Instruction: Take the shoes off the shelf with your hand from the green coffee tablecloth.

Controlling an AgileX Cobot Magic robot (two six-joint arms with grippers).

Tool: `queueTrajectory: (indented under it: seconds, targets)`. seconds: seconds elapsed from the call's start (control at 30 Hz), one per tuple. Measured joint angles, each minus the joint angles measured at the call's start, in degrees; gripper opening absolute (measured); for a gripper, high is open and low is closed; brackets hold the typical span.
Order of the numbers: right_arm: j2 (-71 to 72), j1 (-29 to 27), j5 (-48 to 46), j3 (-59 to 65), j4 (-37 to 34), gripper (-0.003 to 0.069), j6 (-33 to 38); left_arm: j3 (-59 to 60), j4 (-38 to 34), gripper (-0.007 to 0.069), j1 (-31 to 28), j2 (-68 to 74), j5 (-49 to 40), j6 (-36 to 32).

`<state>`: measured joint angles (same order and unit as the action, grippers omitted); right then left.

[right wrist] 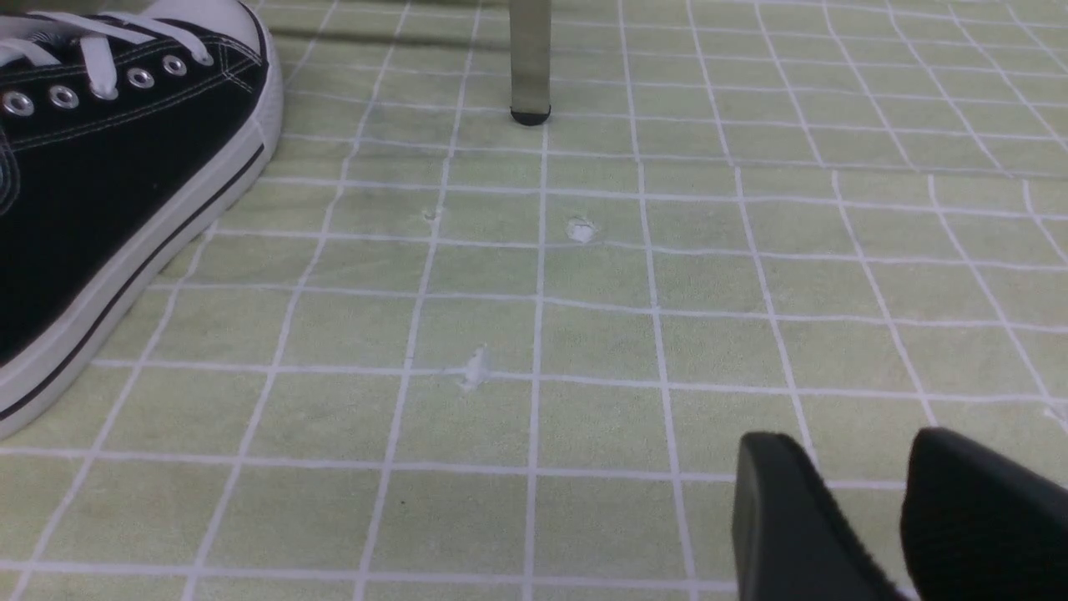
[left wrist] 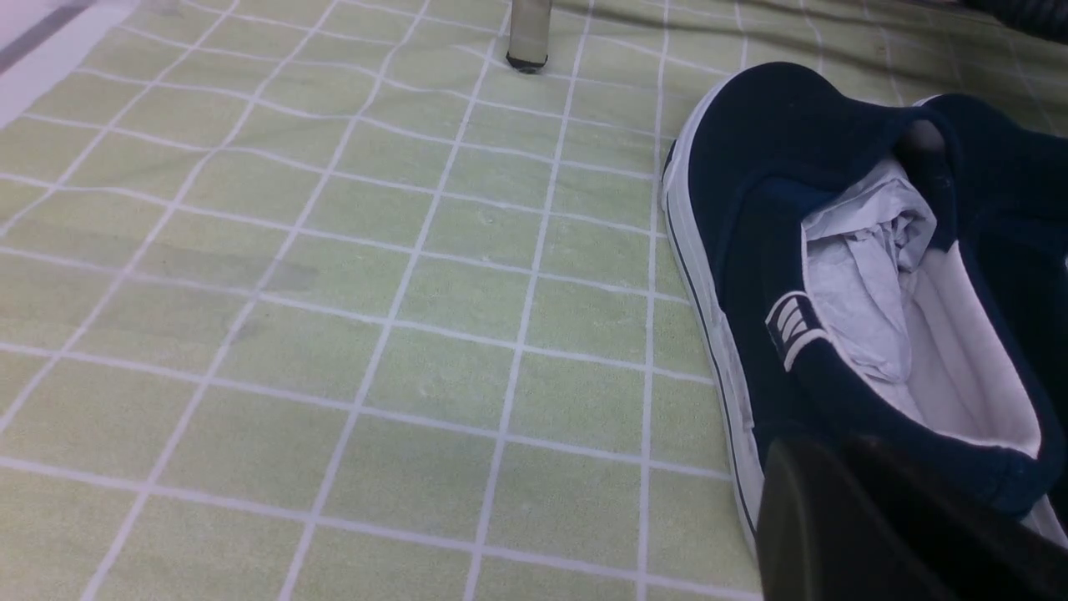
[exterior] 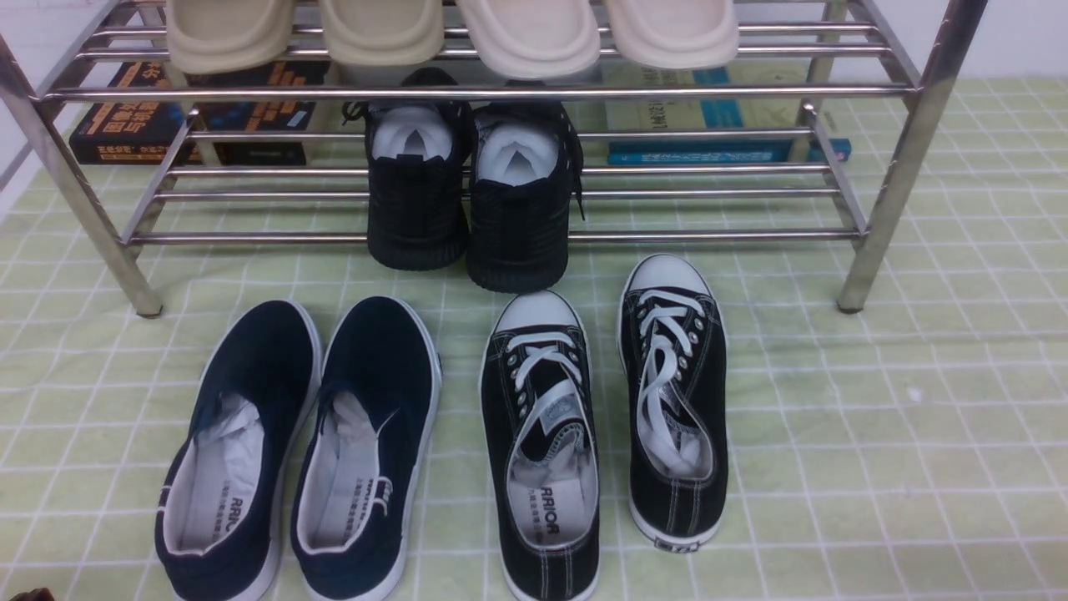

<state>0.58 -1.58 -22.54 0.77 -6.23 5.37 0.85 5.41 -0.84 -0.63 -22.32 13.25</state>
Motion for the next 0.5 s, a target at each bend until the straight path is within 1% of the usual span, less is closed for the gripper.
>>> queueTrajectory:
  seconds: [0.5]
  targets:
    - [0.0, 0.0, 0.0, 0.0, 0.0, 0.0237, 0.0, 0.0, 0.5, 0.0081, 0.0, 0.0, 0.0, 0.0]
